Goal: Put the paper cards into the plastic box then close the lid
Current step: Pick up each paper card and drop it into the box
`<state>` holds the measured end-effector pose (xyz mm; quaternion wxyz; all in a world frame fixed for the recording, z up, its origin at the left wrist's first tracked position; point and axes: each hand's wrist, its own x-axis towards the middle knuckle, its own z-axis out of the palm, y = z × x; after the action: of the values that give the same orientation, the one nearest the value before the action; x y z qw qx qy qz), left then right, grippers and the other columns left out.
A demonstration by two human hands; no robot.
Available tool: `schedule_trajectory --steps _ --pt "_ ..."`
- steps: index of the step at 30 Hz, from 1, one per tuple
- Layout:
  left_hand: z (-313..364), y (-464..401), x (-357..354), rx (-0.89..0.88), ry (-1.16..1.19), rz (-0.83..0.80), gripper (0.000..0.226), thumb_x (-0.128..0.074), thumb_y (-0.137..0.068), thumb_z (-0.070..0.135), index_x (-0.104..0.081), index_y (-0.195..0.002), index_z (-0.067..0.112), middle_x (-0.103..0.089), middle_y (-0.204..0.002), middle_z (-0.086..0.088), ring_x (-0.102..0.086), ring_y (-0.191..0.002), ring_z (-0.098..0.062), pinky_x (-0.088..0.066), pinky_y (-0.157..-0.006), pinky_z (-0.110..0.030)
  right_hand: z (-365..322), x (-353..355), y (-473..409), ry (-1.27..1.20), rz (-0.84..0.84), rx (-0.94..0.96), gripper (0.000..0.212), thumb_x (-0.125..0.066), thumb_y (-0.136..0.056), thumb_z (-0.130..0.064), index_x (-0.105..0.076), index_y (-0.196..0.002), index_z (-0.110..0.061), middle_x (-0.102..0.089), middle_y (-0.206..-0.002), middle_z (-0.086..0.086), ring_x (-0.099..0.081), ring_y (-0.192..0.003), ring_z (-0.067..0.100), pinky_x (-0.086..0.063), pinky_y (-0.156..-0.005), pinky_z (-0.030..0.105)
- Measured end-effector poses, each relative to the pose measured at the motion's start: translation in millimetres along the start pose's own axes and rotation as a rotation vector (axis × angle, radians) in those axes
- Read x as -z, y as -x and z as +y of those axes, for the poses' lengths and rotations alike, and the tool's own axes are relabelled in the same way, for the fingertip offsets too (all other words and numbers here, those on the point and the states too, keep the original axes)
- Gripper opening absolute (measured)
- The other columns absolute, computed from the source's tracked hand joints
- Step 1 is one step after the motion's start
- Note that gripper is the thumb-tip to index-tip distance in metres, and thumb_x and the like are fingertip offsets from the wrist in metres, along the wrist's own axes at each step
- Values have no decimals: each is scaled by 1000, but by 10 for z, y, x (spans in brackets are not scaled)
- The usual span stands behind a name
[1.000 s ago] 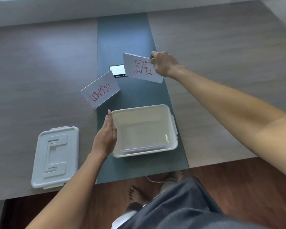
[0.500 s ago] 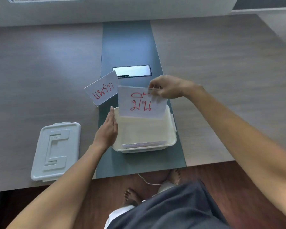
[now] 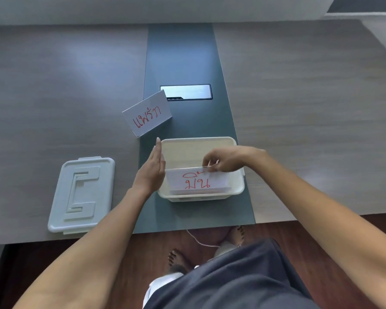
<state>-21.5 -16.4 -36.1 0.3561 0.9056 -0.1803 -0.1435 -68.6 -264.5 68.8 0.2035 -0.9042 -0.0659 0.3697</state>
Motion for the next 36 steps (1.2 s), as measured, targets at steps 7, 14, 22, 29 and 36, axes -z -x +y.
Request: schedule_trajectory --steps 7,14,22,29,36 --pt "-9 -13 -11 28 10 12 55 -19 -108 30 -3 -160 22 -6 -168 10 -13 -153 -5 -16 -121 -28 -4 -224 -50 31 -121 -29 25 -58 -97 -36 -71 -115 -25 -66 -106 -10 -62 -103 16 -48 -94 31" --pt "-23 -22 -16 24 4 11 56 -17 -108 38 -3 -160 27 -3 -168 14 -13 -152 -4 -20 -117 -31 -48 -290 -121 10 -70 -20 28 -52 -99 -32 -72 -113 -19 -71 -98 -7 -65 -94 16 -47 -85 30" --pt "-51 -52 -17 -4 -94 -20 56 -18 -108 26 -4 -160 15 -2 -169 4 -11 -154 -9 -17 -124 -28 -257 332 -437 57 453 64 31 -49 -99 -27 -67 -122 -16 -67 -122 7 -63 -111 30 -50 -96 44" --pt "14 -19 19 5 -113 2 57 -24 -107 19 -4 -160 12 -4 -168 1 -14 -153 -12 -20 -123 -29 -448 681 -1069 271 544 79 57 -42 -104 -35 -32 -156 -15 -30 -163 9 -33 -148 29 -29 -118 43" --pt "49 -1 64 17 -152 22 58 -25 -106 21 -3 -160 19 -6 -168 8 -21 -152 -12 -42 -112 -39 -544 927 -1639 386 508 55 59 -42 -103 -31 -26 -157 -12 -17 -167 12 -17 -154 29 -18 -123 42"
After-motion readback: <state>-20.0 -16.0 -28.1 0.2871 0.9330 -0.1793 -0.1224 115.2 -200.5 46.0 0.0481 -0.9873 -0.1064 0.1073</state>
